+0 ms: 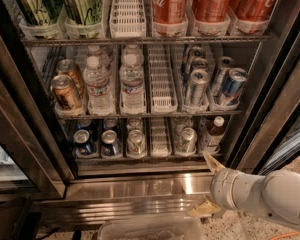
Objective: Pick 7up can from bottom shelf of fridge
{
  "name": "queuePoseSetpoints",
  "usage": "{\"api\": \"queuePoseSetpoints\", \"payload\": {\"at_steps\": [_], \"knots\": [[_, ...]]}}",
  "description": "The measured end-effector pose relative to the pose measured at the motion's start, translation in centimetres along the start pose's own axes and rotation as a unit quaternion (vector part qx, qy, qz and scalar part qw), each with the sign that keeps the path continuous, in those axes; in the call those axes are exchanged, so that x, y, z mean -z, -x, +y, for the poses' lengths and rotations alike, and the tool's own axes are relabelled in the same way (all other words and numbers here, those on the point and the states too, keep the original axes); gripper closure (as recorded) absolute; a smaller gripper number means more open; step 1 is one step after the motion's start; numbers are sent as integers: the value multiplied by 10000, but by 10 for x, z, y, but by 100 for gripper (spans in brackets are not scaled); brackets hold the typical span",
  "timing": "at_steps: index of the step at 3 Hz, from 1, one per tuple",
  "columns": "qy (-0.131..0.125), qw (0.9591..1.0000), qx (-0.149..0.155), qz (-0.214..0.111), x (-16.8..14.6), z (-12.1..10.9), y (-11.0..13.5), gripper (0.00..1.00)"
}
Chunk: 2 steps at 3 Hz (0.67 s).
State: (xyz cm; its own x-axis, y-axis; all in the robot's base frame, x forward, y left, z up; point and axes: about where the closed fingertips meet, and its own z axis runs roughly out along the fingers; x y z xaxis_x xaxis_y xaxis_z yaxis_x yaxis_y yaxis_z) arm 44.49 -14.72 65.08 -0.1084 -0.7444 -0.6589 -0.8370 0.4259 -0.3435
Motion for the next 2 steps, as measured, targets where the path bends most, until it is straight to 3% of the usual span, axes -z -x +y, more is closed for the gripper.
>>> {"api": "queuePoseSetpoints", "payload": {"at_steps": [1,2], "knots": [[-20,10000,11,-19,-1,0,1,0],[-215,9996,-71,-146,-2,-2,2,0]]}}
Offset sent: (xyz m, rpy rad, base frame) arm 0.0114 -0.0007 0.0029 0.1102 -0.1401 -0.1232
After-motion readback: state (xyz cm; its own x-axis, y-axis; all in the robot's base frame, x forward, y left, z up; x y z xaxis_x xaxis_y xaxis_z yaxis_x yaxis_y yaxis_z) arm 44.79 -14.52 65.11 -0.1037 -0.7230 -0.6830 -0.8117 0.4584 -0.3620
